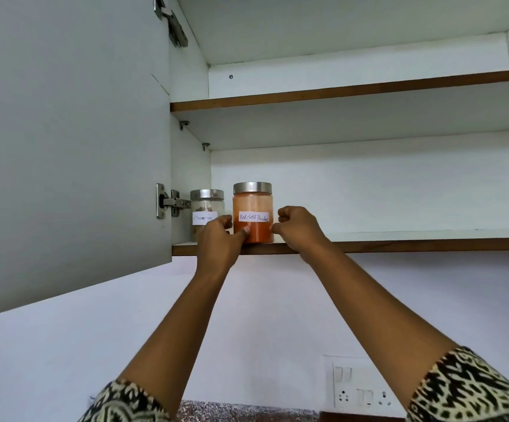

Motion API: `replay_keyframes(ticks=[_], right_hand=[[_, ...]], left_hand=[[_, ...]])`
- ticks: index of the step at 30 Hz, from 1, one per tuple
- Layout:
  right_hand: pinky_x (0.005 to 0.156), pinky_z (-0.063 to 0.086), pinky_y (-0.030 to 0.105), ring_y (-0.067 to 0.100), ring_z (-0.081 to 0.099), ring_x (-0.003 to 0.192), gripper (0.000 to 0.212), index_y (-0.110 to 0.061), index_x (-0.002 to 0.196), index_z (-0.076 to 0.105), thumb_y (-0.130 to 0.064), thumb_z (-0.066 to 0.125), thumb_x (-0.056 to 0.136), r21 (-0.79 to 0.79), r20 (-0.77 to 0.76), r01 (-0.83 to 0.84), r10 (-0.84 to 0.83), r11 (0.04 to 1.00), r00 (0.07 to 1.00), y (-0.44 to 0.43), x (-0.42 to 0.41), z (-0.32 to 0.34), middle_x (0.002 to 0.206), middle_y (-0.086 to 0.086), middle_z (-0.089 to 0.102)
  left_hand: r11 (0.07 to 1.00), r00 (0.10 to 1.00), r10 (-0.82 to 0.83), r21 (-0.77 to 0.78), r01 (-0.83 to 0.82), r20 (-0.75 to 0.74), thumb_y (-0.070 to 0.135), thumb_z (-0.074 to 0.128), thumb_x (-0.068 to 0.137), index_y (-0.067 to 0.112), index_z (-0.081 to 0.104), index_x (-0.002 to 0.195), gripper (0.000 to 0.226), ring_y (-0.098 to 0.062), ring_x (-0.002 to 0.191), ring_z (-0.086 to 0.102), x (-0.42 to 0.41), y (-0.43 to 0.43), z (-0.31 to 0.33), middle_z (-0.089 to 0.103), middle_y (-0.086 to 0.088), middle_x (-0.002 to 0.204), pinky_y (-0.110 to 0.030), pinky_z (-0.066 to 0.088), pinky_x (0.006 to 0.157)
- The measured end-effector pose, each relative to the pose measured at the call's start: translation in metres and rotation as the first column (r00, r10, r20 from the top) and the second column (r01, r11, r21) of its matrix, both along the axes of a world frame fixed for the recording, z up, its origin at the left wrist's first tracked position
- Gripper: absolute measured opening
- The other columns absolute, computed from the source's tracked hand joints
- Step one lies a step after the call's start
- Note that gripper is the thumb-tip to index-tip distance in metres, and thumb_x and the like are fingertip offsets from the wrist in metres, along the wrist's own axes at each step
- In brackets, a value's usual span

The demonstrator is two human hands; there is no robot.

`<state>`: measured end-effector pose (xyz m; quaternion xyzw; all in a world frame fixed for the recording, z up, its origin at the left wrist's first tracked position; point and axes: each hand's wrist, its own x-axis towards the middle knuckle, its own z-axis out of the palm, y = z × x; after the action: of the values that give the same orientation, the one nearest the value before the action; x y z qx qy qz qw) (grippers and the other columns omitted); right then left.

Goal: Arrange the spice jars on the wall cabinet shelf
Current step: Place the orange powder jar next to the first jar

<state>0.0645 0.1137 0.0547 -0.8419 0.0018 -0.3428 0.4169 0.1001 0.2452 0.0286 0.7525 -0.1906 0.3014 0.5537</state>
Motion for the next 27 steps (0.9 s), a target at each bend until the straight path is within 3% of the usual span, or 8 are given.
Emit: replay_keyframes(ticks=[3,6,14,17,20,27], right_hand=[[0.086,0.048,0.03,0.025,0.057,0.112,0.043,-0.012,0.13,0.054,-0.008,0.052,0.087,-0.072,0.005,0.013,-0.013,0.997,1.0,0.001,0.0,-0.005,0.128,0.009,0.06],[0.089,0.05,0.033,0.027,0.058,0.11,0.044,-0.013,0.13,0.054,-0.005,0.049,0.087,-0.152,-0.017,0.018,-0.021,0.988,1.0,0.009,0.004,-0.003,0.126,0.01,0.06],[0.101,0.044,0.035,0.028,0.052,0.12,0.045,-0.012,0.135,0.049,-0.005,0.047,0.09,-0.2,-0.098,0.041,-0.061,0.979,0.993,0.017,0.024,0.002,0.133,0.012,0.054],[0.101,0.043,0.033,0.028,0.051,0.121,0.044,-0.012,0.135,0.049,-0.006,0.046,0.091,-0.229,-0.11,0.054,-0.081,0.972,0.991,0.017,0.03,0.003,0.135,0.012,0.053],[0.099,0.043,0.033,0.029,0.051,0.12,0.04,-0.009,0.132,0.051,-0.007,0.044,0.093,-0.253,-0.134,0.057,-0.094,0.966,0.987,0.018,0.033,0.005,0.133,0.014,0.054],[0.098,0.042,0.032,0.028,0.052,0.119,0.041,-0.008,0.134,0.05,-0.005,0.043,0.093,-0.286,-0.205,0.02,-0.082,0.958,0.975,0.015,0.027,0.011,0.133,0.014,0.054]], left_hand=[[0.999,0.999,-0.014,0.048,0.012,0.044,0.015,0.058,0.091,0.011,0.056,0.13,0.04,-0.021,0.101,0.059,-0.006,-0.001,-0.014,0.065,-0.007,0.115,-0.035,0.047,0.092],[0.995,0.998,0.013,0.099,-0.018,0.057,0.009,0.051,0.091,0.008,0.06,0.124,0.034,-0.025,0.086,0.056,-0.005,-0.004,-0.014,0.06,-0.007,0.09,-0.04,0.049,0.09],[0.972,0.997,0.028,0.235,-0.01,-0.075,0.008,0.038,0.095,0.01,0.058,0.125,0.037,-0.028,0.119,0.048,0.02,0.003,0.001,0.058,-0.011,0.125,-0.048,0.031,0.111],[0.957,0.991,0.011,0.289,0.028,-0.133,0.007,0.037,0.095,0.01,0.061,0.119,0.034,-0.025,0.105,0.052,0.028,0.005,0.009,0.06,-0.012,0.113,-0.035,0.042,0.096],[0.95,0.988,0.028,0.311,0.021,-0.151,0.009,0.036,0.095,0.011,0.063,0.102,0.028,-0.023,0.093,0.052,0.035,0.006,0.016,0.061,-0.01,0.103,-0.035,0.043,0.089],[0.958,0.98,-0.01,0.279,0.066,-0.199,0.009,0.035,0.098,0.005,0.057,0.121,0.033,-0.018,0.093,0.046,0.032,0.007,0.022,0.057,-0.012,0.115,-0.031,0.039,0.083]])
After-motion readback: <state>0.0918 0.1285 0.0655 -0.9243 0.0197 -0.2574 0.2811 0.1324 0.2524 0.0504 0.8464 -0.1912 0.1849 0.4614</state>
